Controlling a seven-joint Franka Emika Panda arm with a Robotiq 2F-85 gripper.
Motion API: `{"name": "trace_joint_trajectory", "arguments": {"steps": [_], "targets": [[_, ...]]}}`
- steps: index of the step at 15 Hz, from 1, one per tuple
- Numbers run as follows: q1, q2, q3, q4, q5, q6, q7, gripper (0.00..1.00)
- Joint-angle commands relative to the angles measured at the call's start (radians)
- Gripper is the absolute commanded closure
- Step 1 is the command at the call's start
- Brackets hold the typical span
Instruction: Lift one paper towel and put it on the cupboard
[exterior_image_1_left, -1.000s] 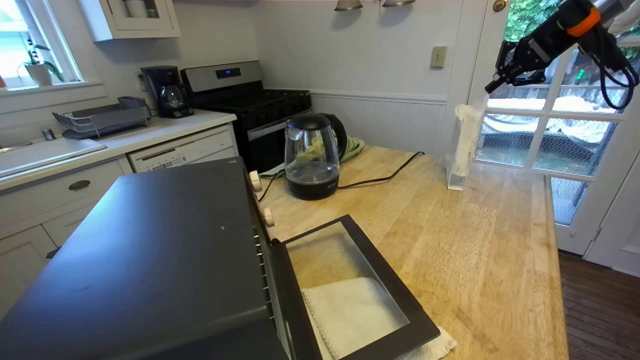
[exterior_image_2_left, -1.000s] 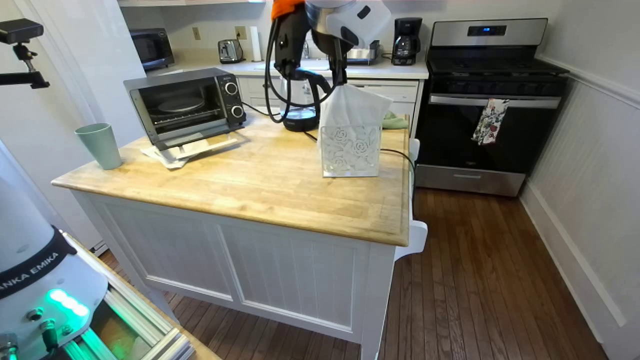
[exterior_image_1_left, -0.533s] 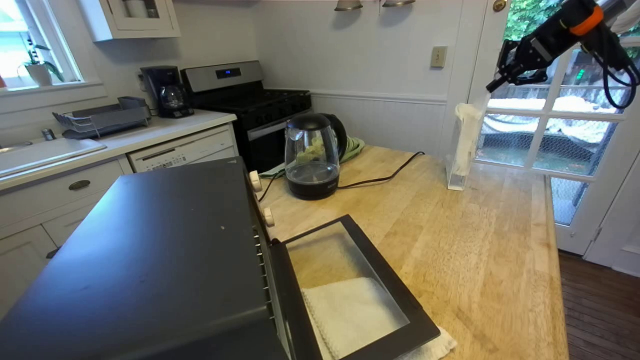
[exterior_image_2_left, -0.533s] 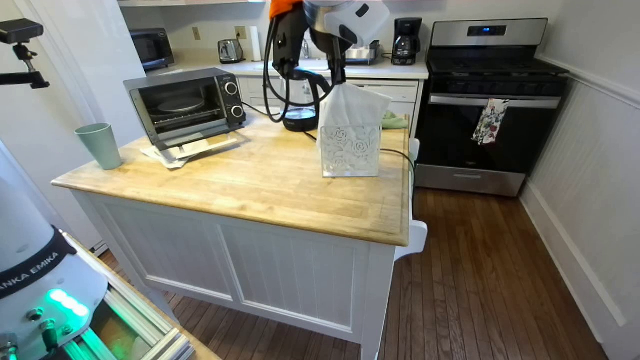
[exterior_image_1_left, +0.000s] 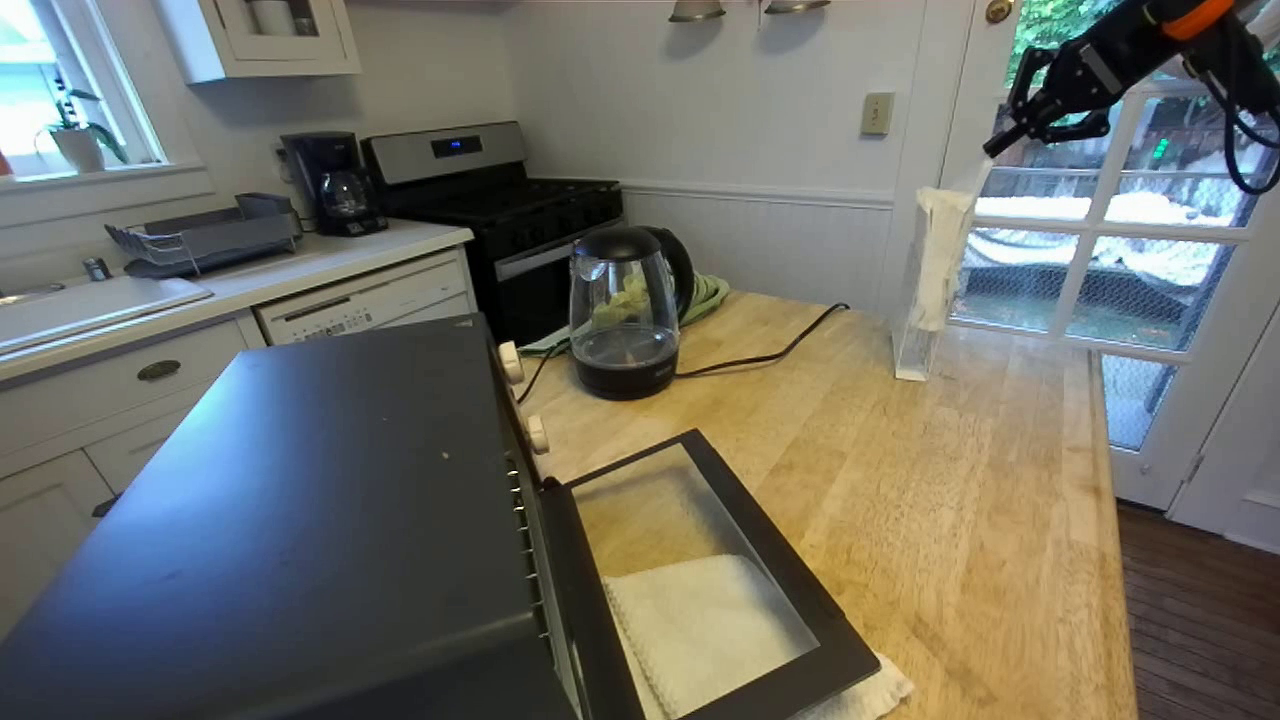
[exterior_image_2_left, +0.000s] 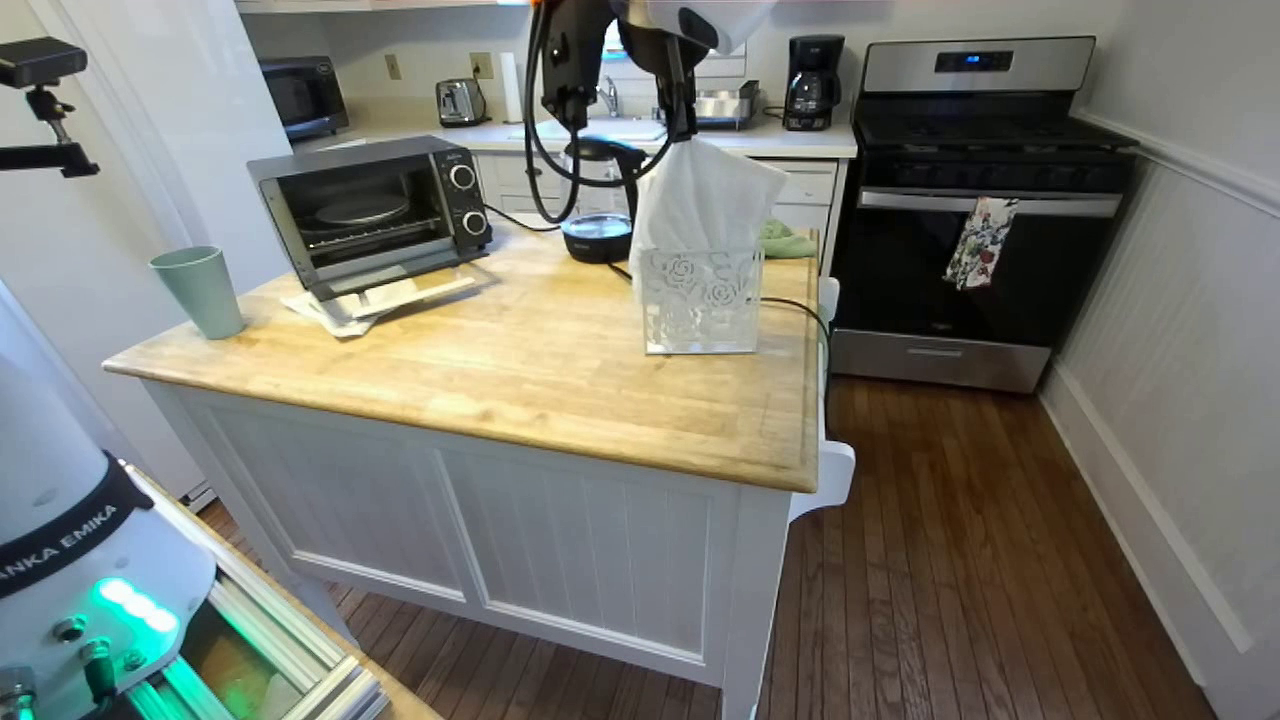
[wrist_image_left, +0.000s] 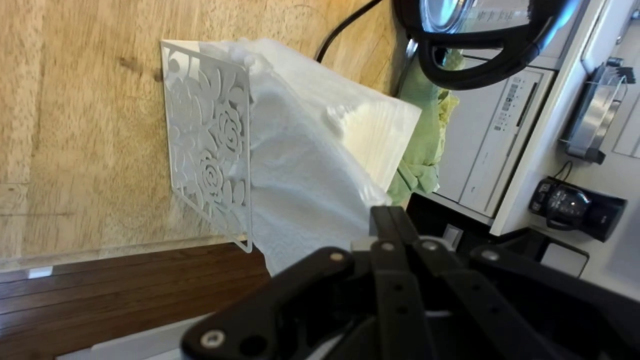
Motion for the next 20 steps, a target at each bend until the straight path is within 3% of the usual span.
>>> {"name": "trace_joint_trajectory", "arguments": {"steps": [1, 20], "targets": [[-0.006, -0.033, 0.000, -0.025, -0.024, -0.001, -0.006, 1.00], [0.003, 0.057, 0.017, -0.048, -0.096, 0.006, 0.020, 1.00]]}}
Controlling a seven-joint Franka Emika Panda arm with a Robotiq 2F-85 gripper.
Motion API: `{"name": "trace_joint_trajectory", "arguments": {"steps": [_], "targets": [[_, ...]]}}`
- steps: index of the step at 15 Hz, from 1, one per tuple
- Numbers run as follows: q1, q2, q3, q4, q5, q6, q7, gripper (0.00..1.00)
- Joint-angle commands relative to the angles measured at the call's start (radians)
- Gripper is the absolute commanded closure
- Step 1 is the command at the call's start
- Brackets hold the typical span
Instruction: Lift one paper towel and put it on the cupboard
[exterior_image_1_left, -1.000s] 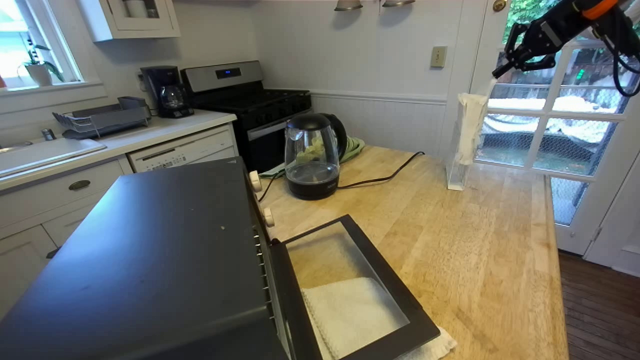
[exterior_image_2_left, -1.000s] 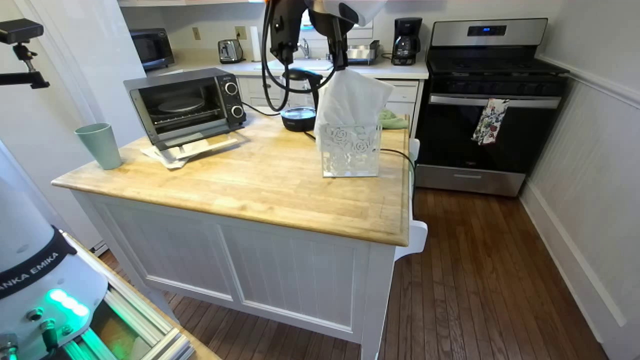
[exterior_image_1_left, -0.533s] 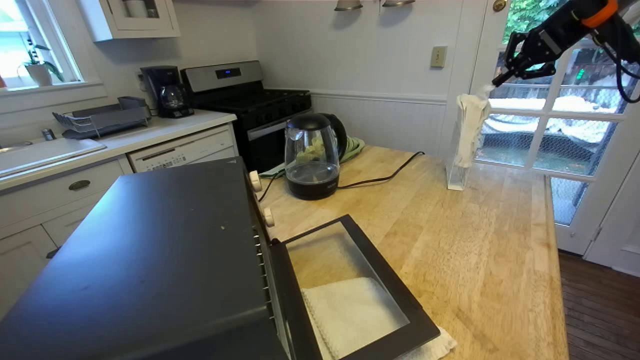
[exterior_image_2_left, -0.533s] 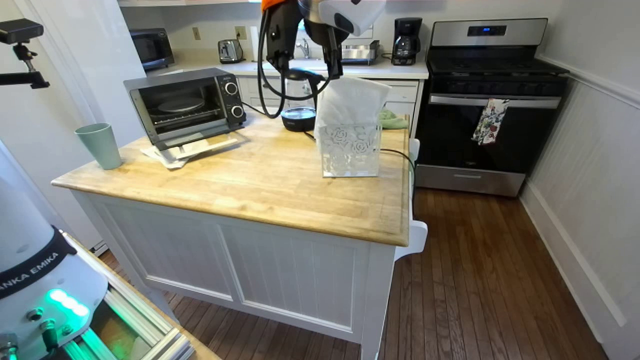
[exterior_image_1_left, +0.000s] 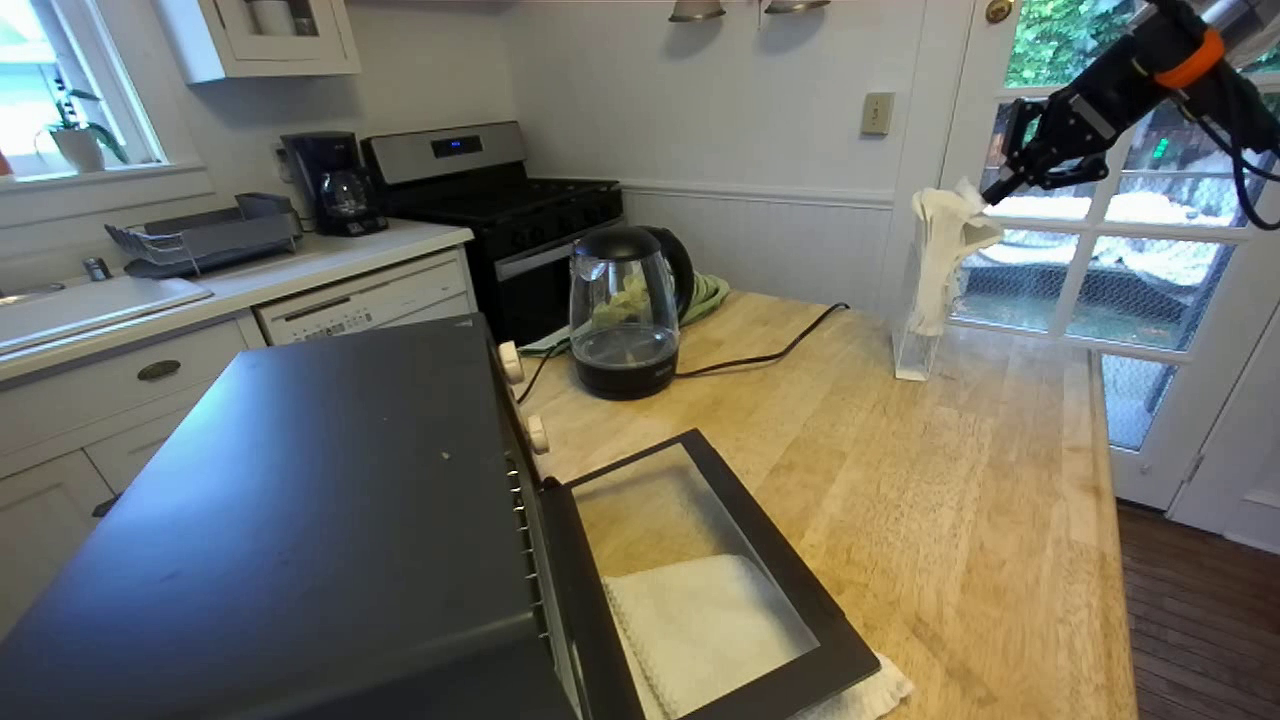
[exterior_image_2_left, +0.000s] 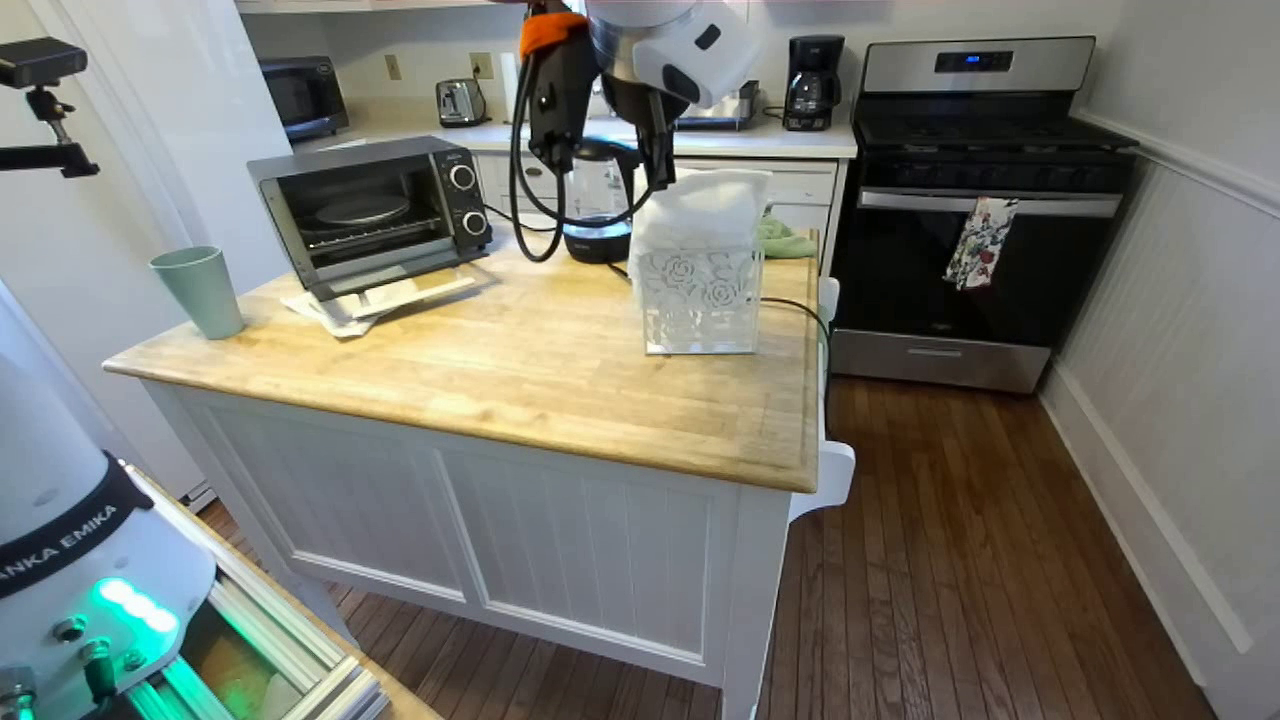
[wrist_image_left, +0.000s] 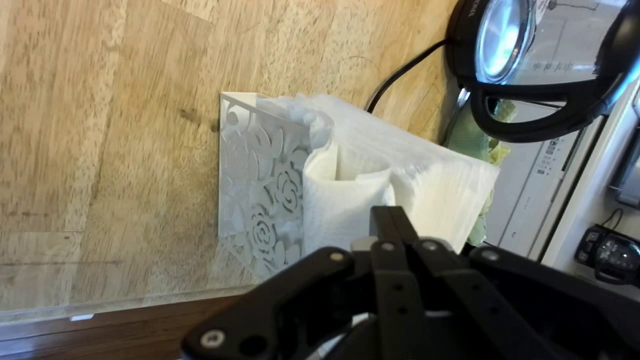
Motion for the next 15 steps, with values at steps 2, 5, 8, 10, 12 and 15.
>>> {"name": "trace_joint_trajectory", "arguments": {"steps": [2, 5, 8, 10, 12, 15], "targets": [[-0.003, 0.045, 0.005, 0.008, -0.028, 0.007, 0.022, 1.00], [-0.014, 0.058, -0.002, 0.024, -0.032, 0.006, 0.050, 1.00], [-0.031, 0.050, -0.020, 0.038, -0.038, 0.024, 0.096, 1.00], [-0.047, 0.036, -0.035, 0.048, -0.031, 0.031, 0.125, 1.00], [-0.058, 0.001, -0.045, 0.041, -0.040, 0.043, 0.113, 1.00], [-0.074, -0.109, -0.069, 0.020, 0.083, -0.011, 0.002, 1.00]]}}
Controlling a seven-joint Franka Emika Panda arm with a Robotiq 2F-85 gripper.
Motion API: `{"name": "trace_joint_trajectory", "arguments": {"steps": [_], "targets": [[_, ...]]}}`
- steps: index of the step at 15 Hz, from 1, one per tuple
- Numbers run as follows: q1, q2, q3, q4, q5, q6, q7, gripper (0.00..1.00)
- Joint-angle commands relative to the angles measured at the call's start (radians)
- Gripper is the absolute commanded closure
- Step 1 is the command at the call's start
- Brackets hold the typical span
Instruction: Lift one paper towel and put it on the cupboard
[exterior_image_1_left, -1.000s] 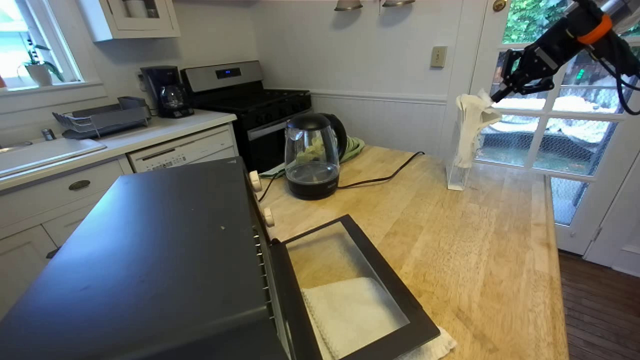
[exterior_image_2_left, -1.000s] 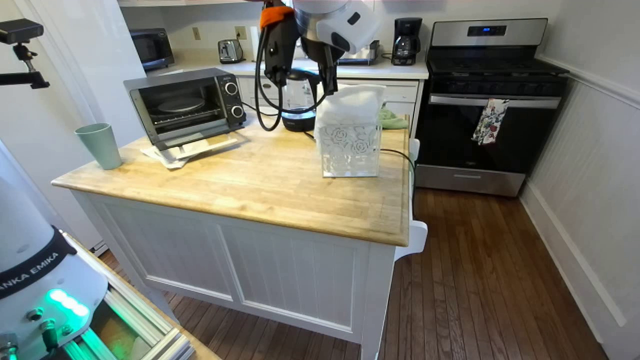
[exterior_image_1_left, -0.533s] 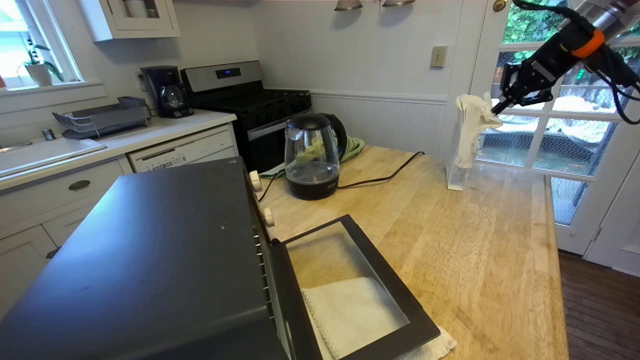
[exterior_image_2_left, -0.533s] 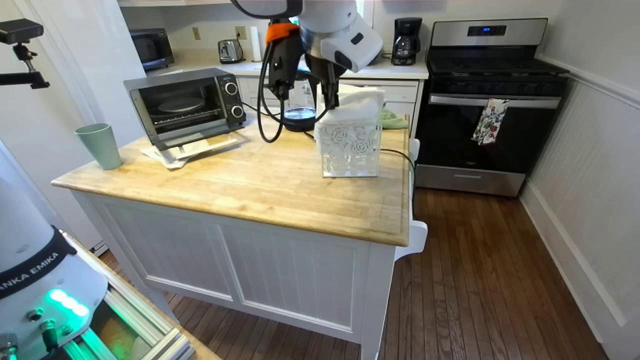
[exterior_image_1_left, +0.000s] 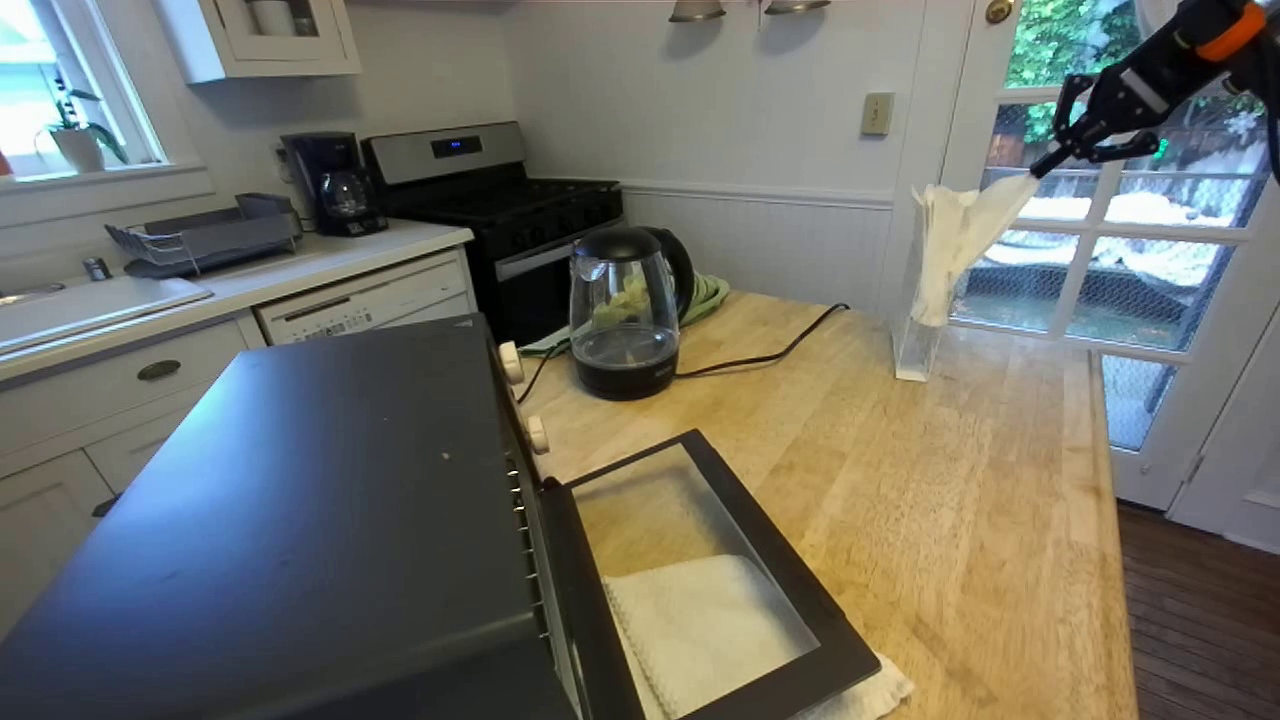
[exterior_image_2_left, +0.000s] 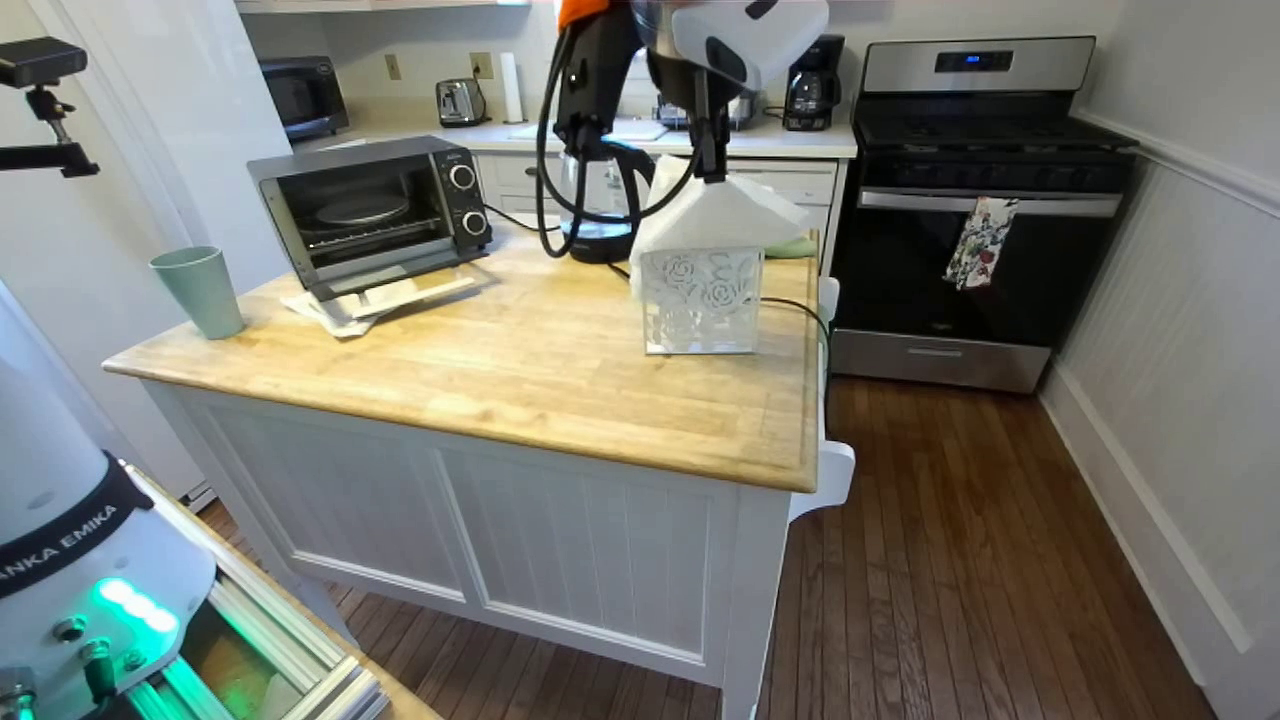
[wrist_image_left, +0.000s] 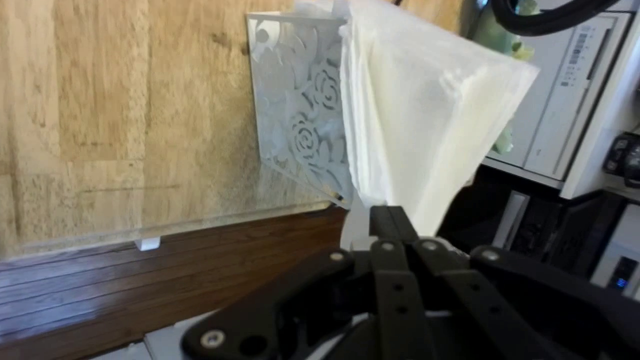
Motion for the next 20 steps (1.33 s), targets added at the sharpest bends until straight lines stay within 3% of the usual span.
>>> {"name": "trace_joint_trajectory", "arguments": {"steps": [1, 20], "targets": [[-0.011, -0.122, -0.018, -0.025, 0.076, -0.028, -0.069, 1.00], [0.054, -0.159, 0.035, -0.100, -0.034, -0.154, -0.085, 1.00]]}}
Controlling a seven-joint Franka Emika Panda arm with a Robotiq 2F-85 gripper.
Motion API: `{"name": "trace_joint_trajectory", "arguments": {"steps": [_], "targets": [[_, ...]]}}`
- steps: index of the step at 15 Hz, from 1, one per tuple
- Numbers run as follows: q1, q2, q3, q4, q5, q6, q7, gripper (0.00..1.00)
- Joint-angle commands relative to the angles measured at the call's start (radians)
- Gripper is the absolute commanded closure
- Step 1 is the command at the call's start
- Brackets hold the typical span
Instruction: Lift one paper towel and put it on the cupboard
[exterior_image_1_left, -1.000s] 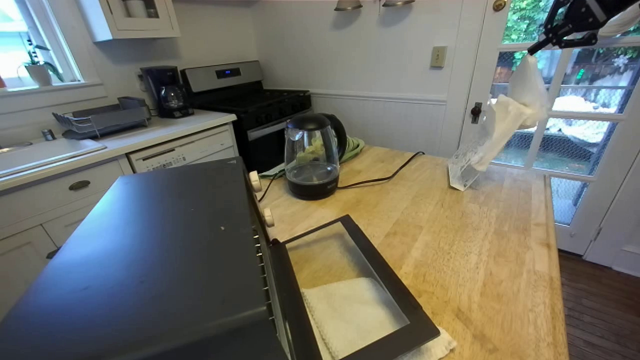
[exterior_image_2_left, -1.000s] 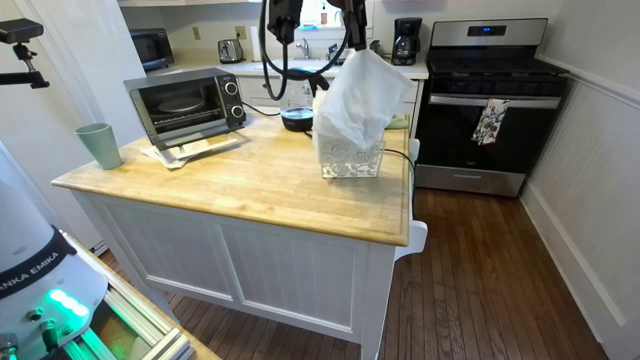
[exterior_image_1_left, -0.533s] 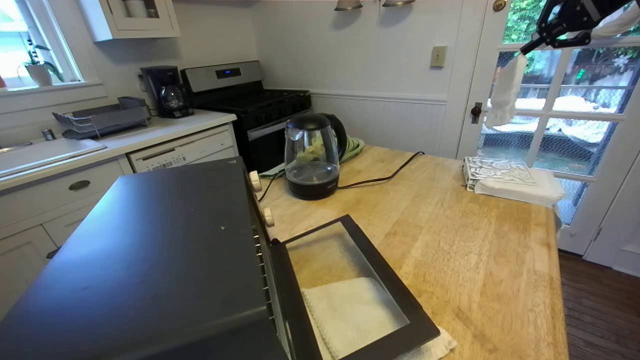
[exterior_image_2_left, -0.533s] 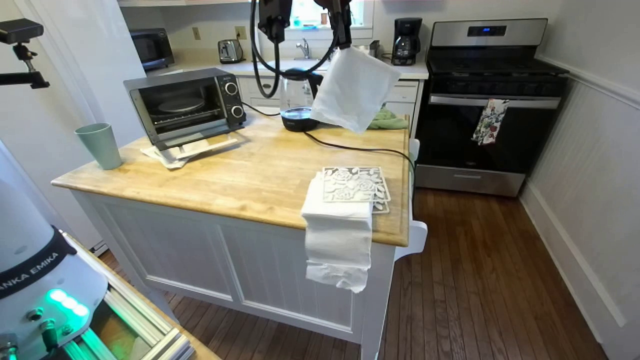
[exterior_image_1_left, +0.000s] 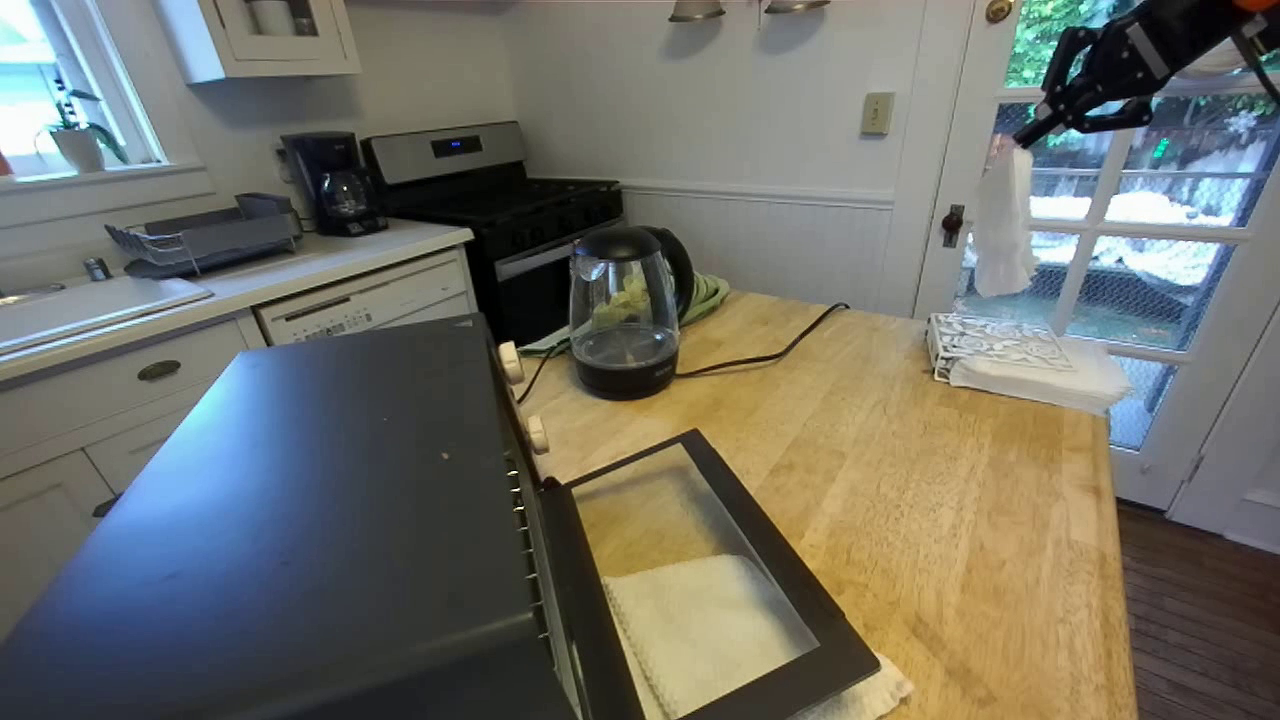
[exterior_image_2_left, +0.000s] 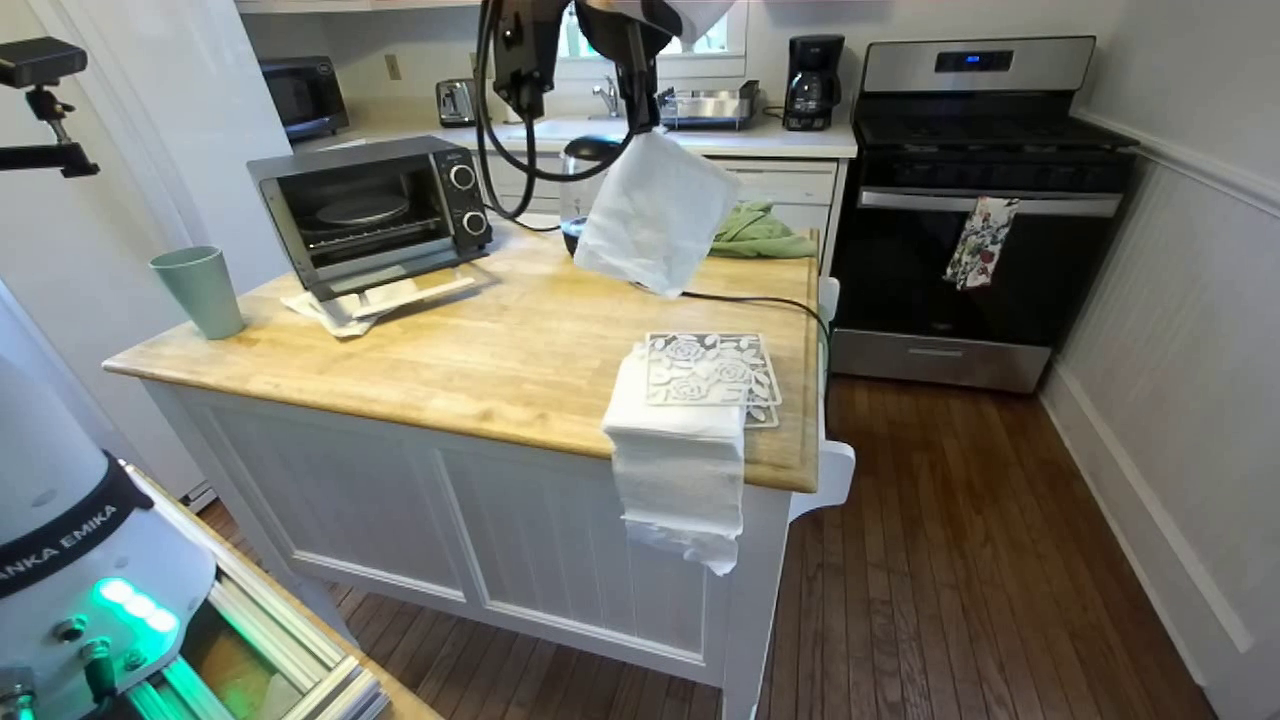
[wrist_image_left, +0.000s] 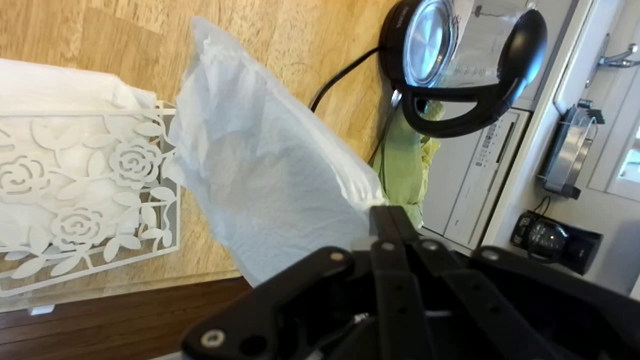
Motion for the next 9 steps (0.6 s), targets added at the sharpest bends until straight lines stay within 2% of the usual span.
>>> {"name": "trace_joint_trajectory", "arguments": {"steps": [1, 3, 9], "targets": [[0.016, -0.020, 0.023, -0.035, -0.069, -0.030, -0.008, 1.00], [0.029, -0.018, 0.046, -0.059, -0.120, -0.031, 0.003, 1.00], [0.090, -0.023, 0.132, -0.150, -0.209, 0.061, 0.053, 1.00]]}}
